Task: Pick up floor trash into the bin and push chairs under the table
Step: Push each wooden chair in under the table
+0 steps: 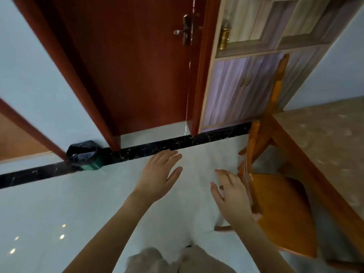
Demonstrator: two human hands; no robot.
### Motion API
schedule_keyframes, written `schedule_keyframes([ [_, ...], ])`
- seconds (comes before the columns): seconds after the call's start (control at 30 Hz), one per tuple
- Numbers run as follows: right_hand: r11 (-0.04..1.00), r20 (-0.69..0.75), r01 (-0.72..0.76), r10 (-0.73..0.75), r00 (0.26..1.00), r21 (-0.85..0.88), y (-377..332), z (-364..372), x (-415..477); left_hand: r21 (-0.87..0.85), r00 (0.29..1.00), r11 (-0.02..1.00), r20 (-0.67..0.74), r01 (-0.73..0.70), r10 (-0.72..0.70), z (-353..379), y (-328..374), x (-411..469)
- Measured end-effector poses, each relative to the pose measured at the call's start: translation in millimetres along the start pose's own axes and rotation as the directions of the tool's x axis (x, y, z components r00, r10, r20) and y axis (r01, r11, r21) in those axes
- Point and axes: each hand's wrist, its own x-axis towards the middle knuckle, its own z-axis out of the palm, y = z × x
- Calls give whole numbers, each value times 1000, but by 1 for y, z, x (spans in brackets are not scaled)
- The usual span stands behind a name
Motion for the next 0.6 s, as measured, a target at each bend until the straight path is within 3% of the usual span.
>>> schedule_keyframes([
  [0.17, 990, -66, -138, 139, 988, 21, 27, 0, 38, -81, 979, 983, 103, -167, 175, 37, 3, 81],
  [0.3, 961, -169, -274, 275, 946, 30, 44, -1, 57, -178, 906, 922, 192, -345, 376, 70, 7, 151],
  [0.43, 885, -275, -464, 454, 847, 32, 54, 5, 75, -270, 757, 799, 263, -538, 599, 97, 10, 225],
  [0.6, 677, -280, -727, 725, 630, 117, 45, 22, 98, -370, 472, 557, 300, -743, 829, 115, 14, 296],
])
